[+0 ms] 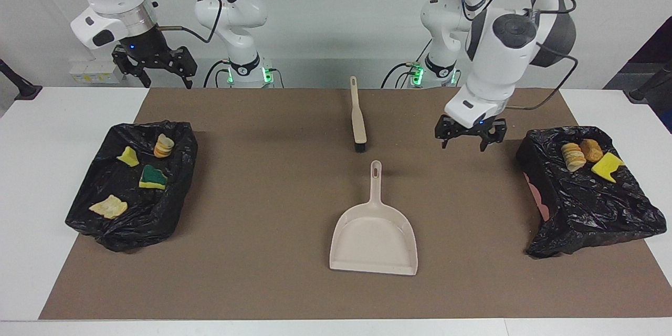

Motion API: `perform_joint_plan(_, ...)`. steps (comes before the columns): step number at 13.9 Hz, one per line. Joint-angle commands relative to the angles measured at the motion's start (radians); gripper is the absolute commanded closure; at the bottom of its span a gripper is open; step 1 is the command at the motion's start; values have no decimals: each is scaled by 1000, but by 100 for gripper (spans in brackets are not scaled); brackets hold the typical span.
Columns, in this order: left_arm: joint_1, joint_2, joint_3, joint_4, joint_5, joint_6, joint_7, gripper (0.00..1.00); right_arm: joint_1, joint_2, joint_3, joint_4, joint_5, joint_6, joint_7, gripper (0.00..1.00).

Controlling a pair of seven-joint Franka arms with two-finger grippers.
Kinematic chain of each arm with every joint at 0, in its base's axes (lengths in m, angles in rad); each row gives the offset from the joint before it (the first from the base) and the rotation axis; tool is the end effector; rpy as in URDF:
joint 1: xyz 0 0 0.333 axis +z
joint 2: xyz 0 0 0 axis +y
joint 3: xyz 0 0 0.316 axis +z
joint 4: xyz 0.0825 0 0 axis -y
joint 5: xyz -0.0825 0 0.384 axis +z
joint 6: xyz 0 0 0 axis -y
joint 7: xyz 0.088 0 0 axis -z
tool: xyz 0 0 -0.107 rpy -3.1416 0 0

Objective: Sweep and dump trash in bin

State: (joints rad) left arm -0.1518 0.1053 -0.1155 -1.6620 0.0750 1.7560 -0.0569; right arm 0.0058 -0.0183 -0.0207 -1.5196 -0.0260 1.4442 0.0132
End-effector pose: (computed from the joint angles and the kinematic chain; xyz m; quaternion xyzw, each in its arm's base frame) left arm 0.5761 -0.1479 0.5371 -0.9932 0.1117 0.0002 0.0312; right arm 0.5357 -0.0111 0.6476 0.9994 -0.0153 -0.0286 0.0127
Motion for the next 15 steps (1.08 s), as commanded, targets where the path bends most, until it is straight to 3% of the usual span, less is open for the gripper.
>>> perform_joint_plan(1, -23, -77, 81, -47, -56, -59, 119, 0, -9, -3, 5, -2, 8, -8, 17, 0)
perform_joint_plan(7, -18, -200, 236, -32, -101, -153, 212, 0, -9, -3, 5, -2, 8, -8, 17, 0)
perform_joint_plan(15, -6, -154, 247, 149, -100, -314, 227, 0, -9, -3, 5, -2, 8, -8, 17, 0)
